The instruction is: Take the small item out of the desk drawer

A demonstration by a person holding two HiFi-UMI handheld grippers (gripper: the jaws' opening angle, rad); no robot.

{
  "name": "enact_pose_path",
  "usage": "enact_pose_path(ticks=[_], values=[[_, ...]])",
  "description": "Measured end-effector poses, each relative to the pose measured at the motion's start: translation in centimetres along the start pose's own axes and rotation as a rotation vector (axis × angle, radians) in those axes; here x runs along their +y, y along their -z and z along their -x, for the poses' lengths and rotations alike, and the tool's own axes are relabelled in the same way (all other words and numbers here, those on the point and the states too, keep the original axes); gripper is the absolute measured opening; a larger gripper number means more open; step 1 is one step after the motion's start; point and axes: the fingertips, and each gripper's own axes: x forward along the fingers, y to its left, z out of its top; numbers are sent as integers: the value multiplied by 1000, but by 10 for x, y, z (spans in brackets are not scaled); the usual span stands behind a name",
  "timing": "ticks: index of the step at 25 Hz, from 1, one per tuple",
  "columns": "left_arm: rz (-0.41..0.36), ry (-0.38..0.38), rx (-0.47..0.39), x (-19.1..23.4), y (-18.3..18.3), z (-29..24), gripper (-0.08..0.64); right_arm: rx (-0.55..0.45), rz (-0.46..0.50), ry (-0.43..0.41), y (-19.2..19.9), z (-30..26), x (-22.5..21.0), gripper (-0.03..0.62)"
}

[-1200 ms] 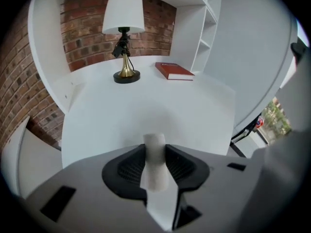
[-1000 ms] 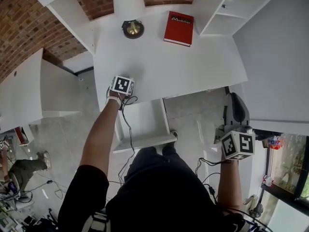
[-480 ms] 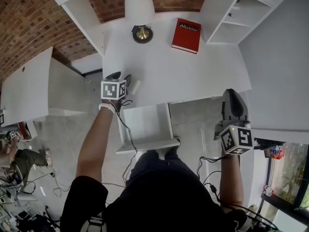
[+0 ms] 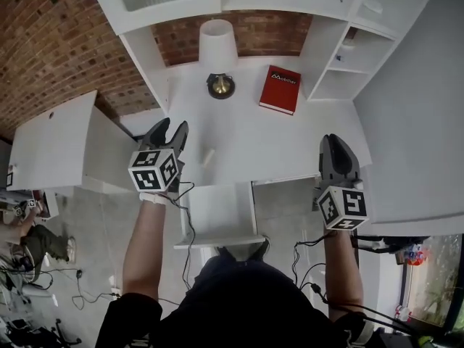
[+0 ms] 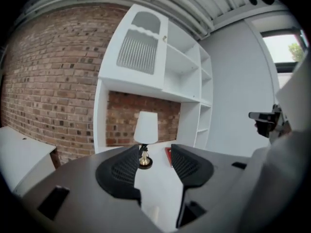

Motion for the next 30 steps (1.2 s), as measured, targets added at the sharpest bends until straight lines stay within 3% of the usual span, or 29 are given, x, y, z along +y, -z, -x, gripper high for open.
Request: enact_pose_path(ticks=[4, 18, 23, 30], values=[[5, 26, -112, -25, -41, 27, 198, -54, 16, 0, -26, -3, 0, 48], [-75, 41, -364, -87, -145, 106, 170, -231, 66, -64, -113, 26, 12, 43], [-138, 32, -415, -96, -151, 123, 169, -245, 52, -67, -113, 33, 10, 41], [-116, 17, -396, -95, -141, 126, 168, -239, 38, -66, -109, 36, 4, 38]])
